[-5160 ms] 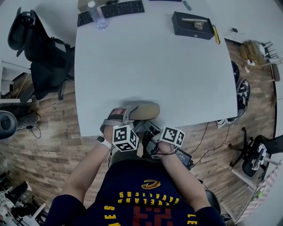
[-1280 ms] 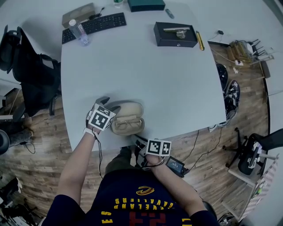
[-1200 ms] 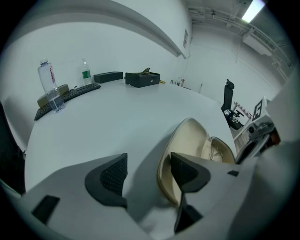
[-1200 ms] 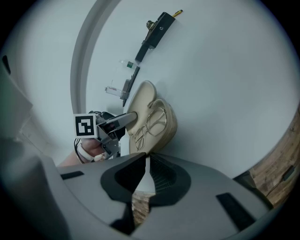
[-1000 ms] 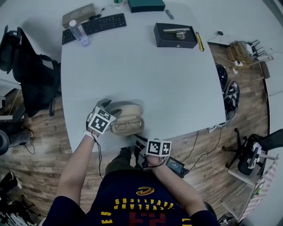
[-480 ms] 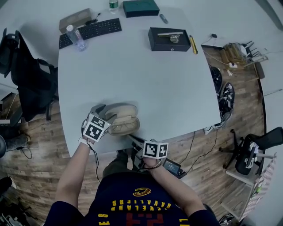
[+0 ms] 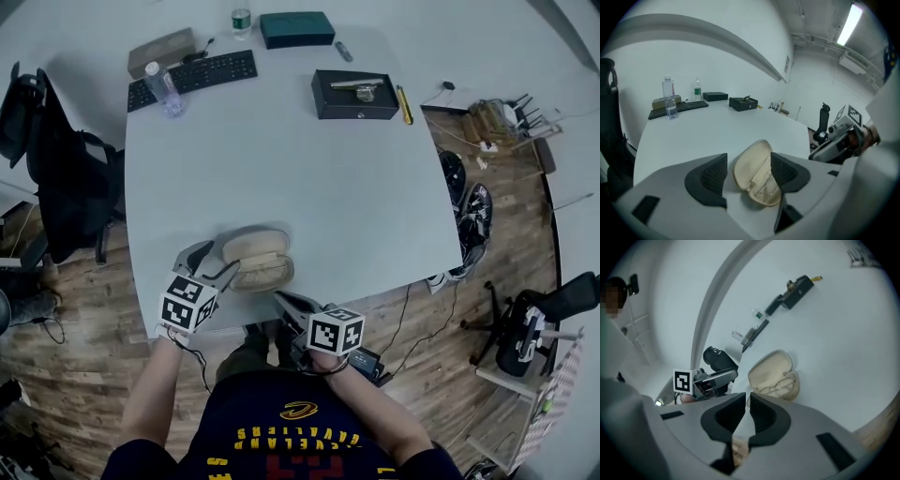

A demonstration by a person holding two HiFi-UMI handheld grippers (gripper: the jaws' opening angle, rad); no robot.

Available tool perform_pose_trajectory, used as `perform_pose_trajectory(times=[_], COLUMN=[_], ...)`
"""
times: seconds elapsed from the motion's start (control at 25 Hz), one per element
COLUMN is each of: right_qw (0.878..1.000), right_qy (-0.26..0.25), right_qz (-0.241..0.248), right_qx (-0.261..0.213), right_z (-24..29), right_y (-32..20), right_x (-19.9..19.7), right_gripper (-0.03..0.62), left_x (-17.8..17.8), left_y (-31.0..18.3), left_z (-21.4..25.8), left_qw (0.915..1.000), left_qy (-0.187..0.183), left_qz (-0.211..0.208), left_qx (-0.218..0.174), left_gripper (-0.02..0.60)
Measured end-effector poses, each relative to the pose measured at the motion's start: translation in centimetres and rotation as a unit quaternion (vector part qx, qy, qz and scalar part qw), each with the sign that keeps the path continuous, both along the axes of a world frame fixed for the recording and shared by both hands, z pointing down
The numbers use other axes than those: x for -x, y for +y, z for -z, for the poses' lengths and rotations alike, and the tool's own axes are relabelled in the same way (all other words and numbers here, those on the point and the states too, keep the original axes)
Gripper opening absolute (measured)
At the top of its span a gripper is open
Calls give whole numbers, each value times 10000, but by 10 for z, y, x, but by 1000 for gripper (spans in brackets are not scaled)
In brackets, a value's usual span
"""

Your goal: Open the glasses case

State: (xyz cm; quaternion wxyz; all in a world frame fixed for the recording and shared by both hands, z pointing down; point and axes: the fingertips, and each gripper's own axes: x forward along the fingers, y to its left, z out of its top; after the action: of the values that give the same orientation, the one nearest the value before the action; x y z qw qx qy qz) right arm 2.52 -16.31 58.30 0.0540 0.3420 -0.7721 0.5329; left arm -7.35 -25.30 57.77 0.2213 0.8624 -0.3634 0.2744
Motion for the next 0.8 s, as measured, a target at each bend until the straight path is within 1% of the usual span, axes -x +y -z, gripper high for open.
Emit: perform_pose_trajectory(times=[0.04, 0.12, 0.24, 0.28, 0.4, 0.52, 0.56, 0.64, 0.8], right_qw=[9995, 9959, 9867, 9827, 9707, 9587, 9535, 9389, 8983], right_qy=[218, 561, 898, 1020, 1341, 1426, 1401, 1356, 1386], right_qz=[-7, -81, -191, -185, -79, 3, 15, 51, 118], right_qx=[-241, -704, -1340, -1535, -1995, -2459, -2668, -3164, -4168], right_z=[8, 30, 71, 84, 119, 152, 165, 196, 256], right_y=[-5, -16, -32, -35, -37, -34, -34, -34, -30], right_x=[-6, -20, -38, -42, -39, -30, -26, -19, -9], right_gripper=[40, 40, 40, 40, 35, 34, 31, 21, 19], left_x=[0, -1, -12, -18, -35, -51, -55, -62, -65], left_y=[5, 16, 32, 36, 53, 67, 72, 78, 87], left_z=[11, 35, 74, 87, 125, 160, 171, 192, 229], left_qw=[9997, 9975, 9921, 9899, 9819, 9723, 9693, 9652, 9578], left_qy=[234, 684, 1218, 1375, 1806, 2180, 2268, 2327, 2311], left_qz=[52, 146, 184, 166, 60, -23, -50, -118, -166], left_qx=[-15, -61, -217, -300, -567, -843, -946, -1188, -1702], left_gripper=[303, 278, 249, 229, 118, 32, 17, 14, 14])
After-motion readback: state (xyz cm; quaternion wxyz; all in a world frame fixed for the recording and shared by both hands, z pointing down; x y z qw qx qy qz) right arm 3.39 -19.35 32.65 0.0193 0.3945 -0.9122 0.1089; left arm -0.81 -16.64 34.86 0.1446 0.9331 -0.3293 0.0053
